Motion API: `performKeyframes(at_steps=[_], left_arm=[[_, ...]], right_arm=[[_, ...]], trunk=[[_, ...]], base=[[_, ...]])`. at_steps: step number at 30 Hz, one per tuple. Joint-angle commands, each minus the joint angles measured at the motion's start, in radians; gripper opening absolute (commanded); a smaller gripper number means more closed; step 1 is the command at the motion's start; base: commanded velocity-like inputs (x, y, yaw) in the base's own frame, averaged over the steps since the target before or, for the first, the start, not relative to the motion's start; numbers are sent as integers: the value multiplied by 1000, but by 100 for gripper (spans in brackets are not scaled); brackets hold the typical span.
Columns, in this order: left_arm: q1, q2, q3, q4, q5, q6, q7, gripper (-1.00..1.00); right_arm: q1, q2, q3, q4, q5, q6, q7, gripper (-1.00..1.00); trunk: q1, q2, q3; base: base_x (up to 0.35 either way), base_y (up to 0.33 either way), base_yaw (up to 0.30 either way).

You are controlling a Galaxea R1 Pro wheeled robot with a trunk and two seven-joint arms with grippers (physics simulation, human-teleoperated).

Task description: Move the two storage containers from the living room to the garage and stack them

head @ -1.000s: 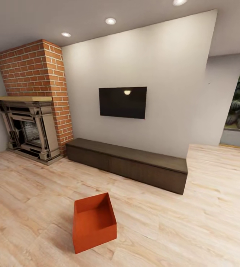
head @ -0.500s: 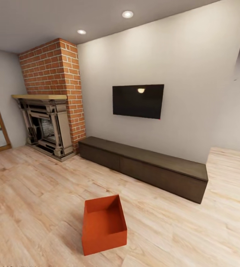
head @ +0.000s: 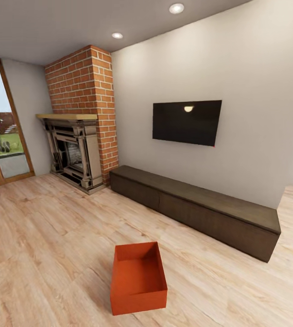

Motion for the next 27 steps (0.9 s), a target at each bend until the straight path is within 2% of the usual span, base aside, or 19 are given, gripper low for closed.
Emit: performKeyframes(at_steps=[1,6,20,27], left_arm=[[0,0,0,-1,6,-2,1,100],[0,0,0,-1,6,-1,1,100],[0,0,1,-1,6,0,1,100],[0,1,3,-1,8,1,1,100]], right_arm=[[0,0,4,1,-1,-3,-1,100],[-1,1,4,1,-1,-3,-1,100],[-1,3,4,1,-1,-3,-1,100],[-1,3,4,1,-1,-3,-1,100]], trunk=[[0,0,-1],[0,0,-1],[0,0,-1],[0,0,-1]], base=[[135,0,52],[161,0,15],[286,0,0],[88,0,0]])
